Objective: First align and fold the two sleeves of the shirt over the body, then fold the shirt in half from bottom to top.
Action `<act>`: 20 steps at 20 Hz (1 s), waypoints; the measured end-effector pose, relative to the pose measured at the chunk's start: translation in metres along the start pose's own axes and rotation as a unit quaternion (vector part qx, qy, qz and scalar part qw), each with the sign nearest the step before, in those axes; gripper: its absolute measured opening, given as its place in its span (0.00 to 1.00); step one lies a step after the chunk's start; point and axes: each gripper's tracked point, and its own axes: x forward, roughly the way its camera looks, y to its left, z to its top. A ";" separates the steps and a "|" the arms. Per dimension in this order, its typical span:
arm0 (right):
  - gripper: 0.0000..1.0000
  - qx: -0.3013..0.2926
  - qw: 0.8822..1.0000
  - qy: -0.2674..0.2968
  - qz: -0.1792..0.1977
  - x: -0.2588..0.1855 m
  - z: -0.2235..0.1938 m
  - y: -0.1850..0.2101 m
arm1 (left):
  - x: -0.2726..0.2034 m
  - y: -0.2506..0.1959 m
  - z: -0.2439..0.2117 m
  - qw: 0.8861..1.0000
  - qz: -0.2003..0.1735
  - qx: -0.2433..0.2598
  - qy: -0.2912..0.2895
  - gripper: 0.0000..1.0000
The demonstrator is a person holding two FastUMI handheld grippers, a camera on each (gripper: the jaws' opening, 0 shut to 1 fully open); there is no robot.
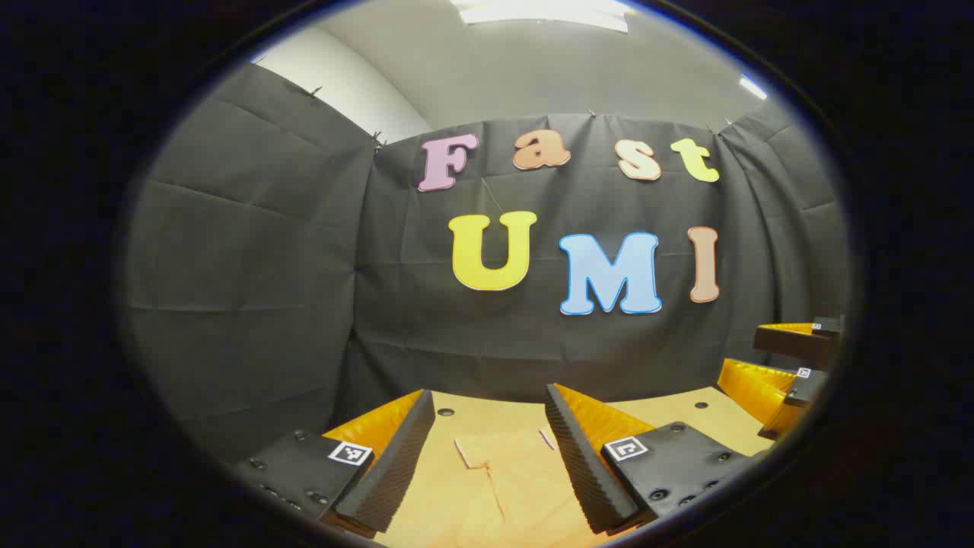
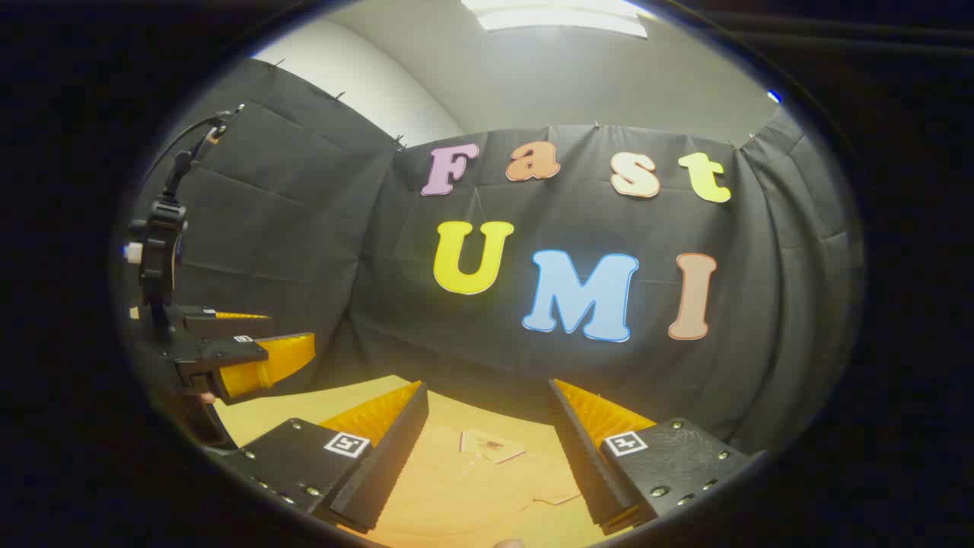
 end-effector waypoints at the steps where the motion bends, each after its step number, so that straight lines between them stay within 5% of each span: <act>1: 0.96 0.002 1.000 0.000 -0.003 0.001 -0.001 -0.003 | 0.004 -0.002 0.000 1.000 -0.002 -0.001 0.000 0.95; 11: 0.97 0.013 0.998 0.022 -0.061 0.038 -0.024 -0.045 | 0.083 -0.019 0.003 0.999 -0.034 -0.019 -0.018 0.96; 20: 0.97 0.035 0.982 0.055 -0.177 0.054 -0.050 -0.111 | 0.138 -0.054 0.002 0.994 -0.103 -0.015 -0.021 0.95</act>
